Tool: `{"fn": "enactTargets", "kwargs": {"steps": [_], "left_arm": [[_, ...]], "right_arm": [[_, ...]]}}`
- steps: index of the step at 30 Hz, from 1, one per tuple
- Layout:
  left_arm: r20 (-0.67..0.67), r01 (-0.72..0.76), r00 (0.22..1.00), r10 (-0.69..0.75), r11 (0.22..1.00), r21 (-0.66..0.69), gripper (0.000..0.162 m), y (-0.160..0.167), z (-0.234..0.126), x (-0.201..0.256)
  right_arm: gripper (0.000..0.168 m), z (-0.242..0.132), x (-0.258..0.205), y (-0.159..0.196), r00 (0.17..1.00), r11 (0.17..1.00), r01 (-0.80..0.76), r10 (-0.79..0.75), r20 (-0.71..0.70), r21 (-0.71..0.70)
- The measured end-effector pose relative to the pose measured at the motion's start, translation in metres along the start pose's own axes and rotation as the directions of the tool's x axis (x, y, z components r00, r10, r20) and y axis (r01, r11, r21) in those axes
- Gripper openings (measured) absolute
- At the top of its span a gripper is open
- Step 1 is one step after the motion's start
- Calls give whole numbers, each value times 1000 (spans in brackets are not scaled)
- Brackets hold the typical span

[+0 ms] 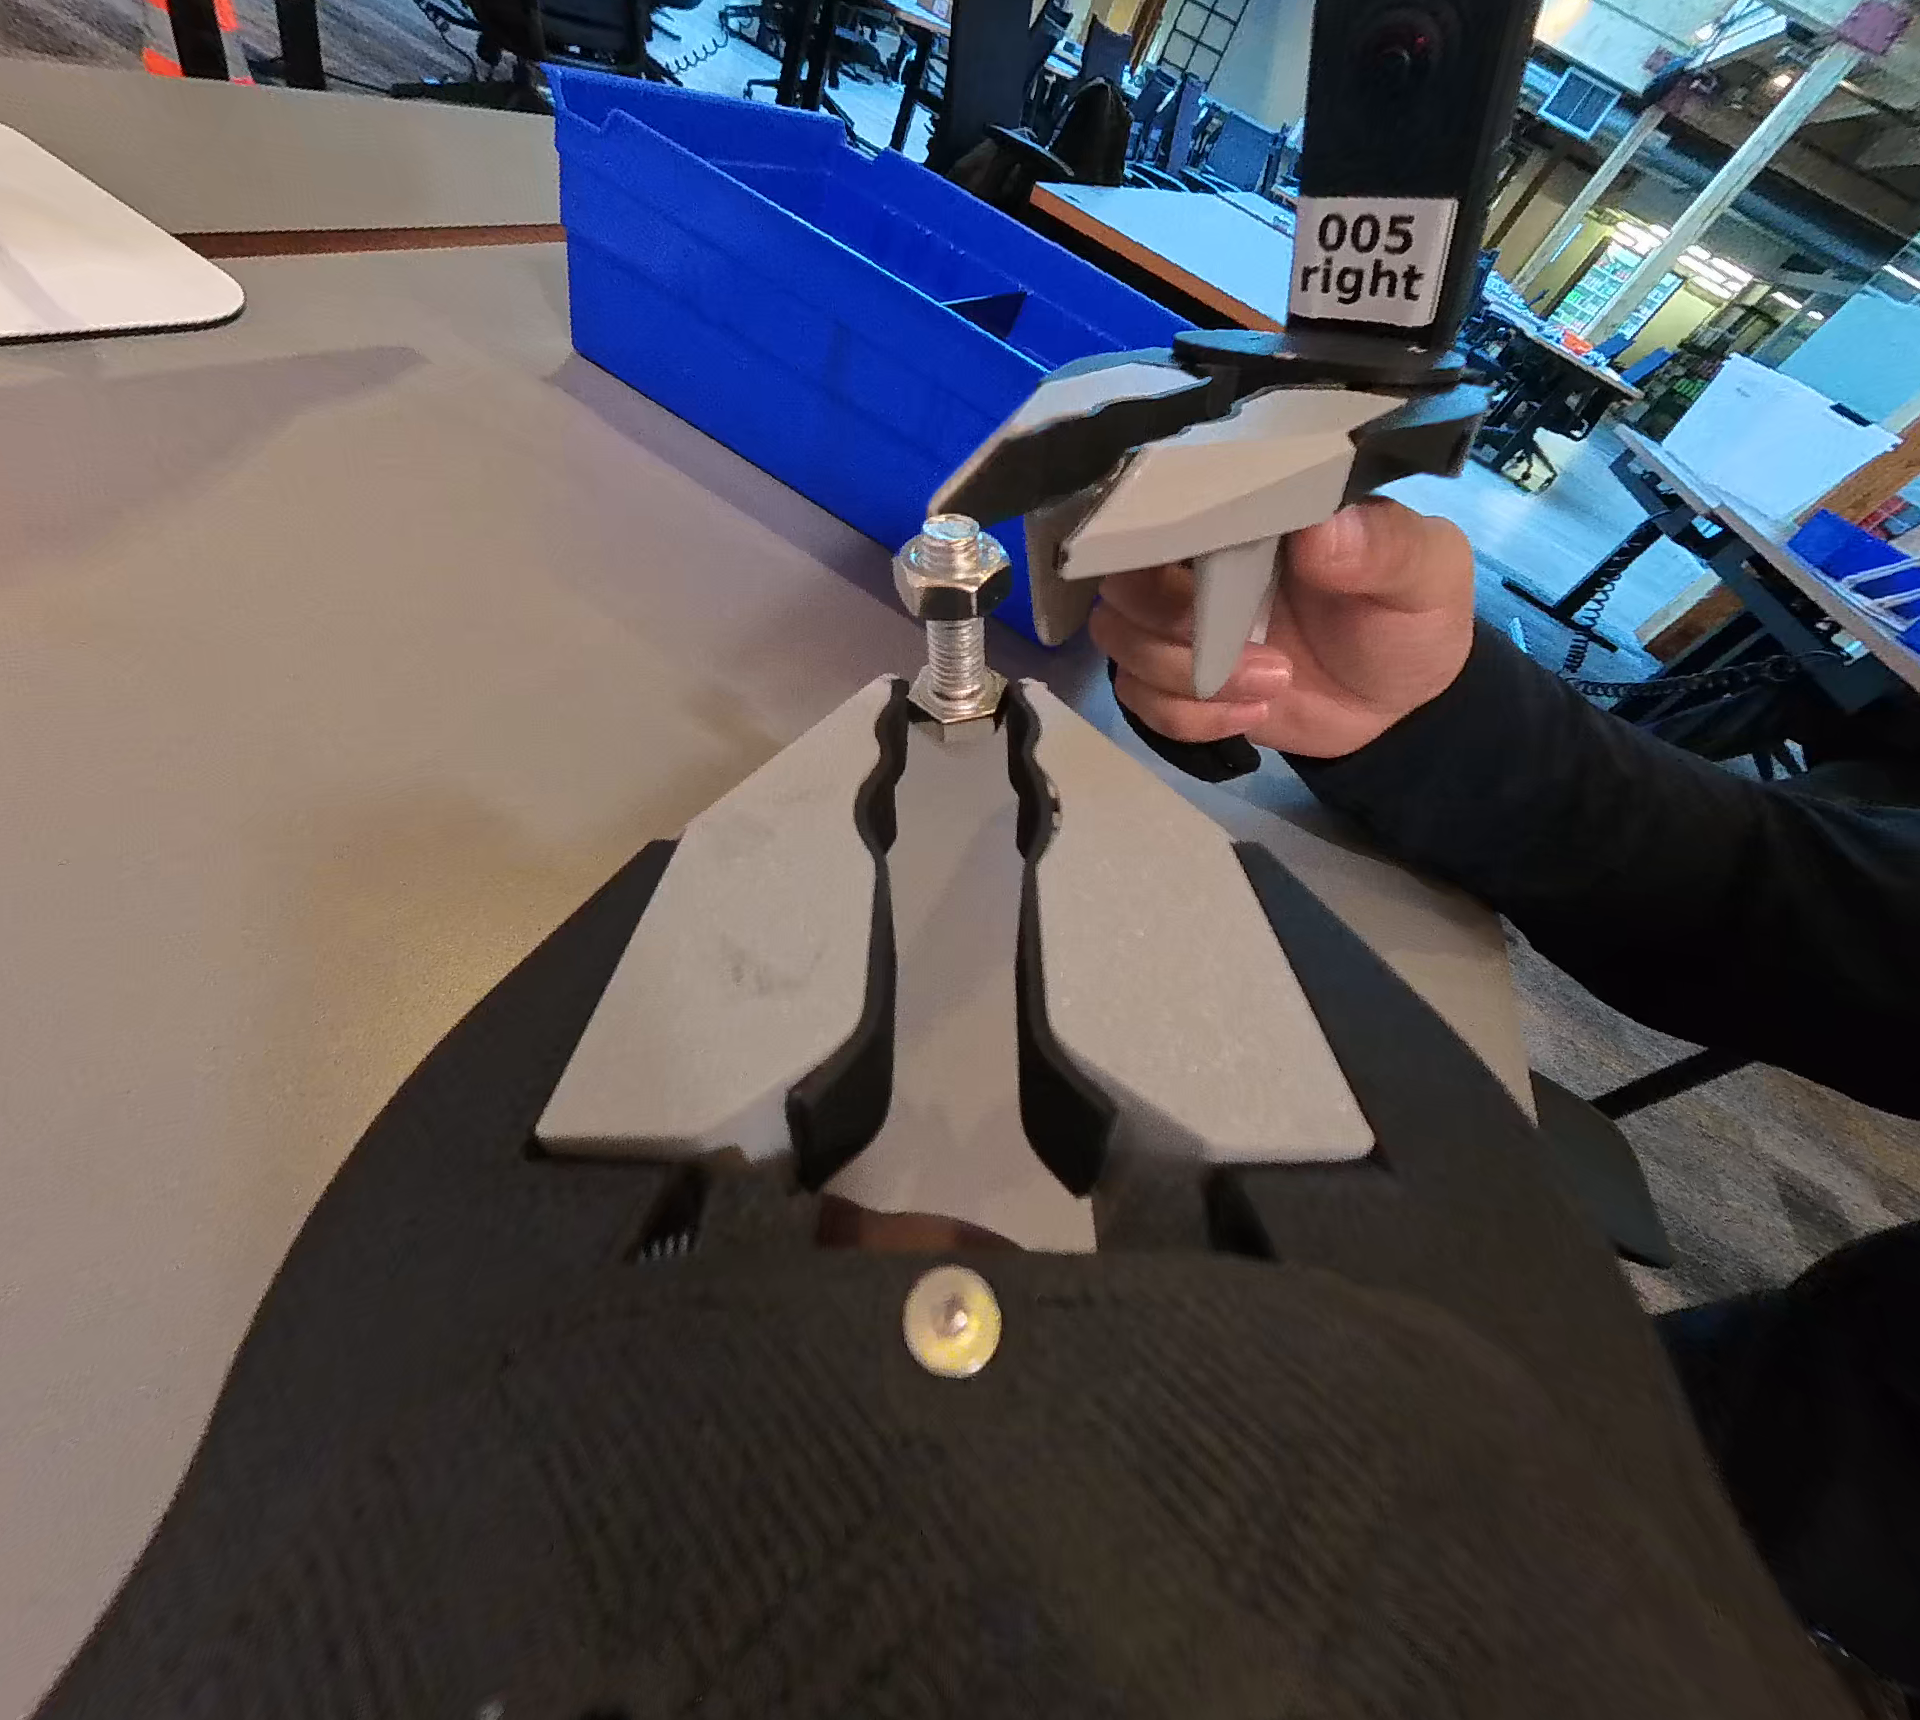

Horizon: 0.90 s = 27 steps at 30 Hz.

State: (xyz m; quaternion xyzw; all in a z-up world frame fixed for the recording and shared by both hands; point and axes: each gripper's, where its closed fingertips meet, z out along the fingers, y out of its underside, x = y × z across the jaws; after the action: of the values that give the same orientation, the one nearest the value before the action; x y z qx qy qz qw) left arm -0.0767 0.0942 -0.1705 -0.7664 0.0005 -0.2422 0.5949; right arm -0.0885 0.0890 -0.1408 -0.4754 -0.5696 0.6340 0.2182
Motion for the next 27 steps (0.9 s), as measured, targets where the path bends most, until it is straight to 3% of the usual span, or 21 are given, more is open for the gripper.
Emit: {"fn": "enactTargets", "kwargs": {"steps": [11, 19, 25, 27], "left_arm": [[-34, -53, 998, 51, 997, -52, 16, 11, 10, 16], [-3, -47, 999, 47, 998, -42, 16, 7, 5, 8], [14, -43, 999, 44, 998, -50, 16, 8, 5, 4], [15, -53, 998, 54, 997, -60, 16, 10, 6, 5]], "right_arm": [[21, 15, -12, 19, 999, 996, 43, -41, 27, -76], [21, -1, 1, 0, 997, 998, 64, -65, -37, -17], [24, 6, -2, 12, 997, 994, 76, -77, -20, -77], [16, 8, -2, 15, 995, 992, 90, -93, -28, -93]]}}
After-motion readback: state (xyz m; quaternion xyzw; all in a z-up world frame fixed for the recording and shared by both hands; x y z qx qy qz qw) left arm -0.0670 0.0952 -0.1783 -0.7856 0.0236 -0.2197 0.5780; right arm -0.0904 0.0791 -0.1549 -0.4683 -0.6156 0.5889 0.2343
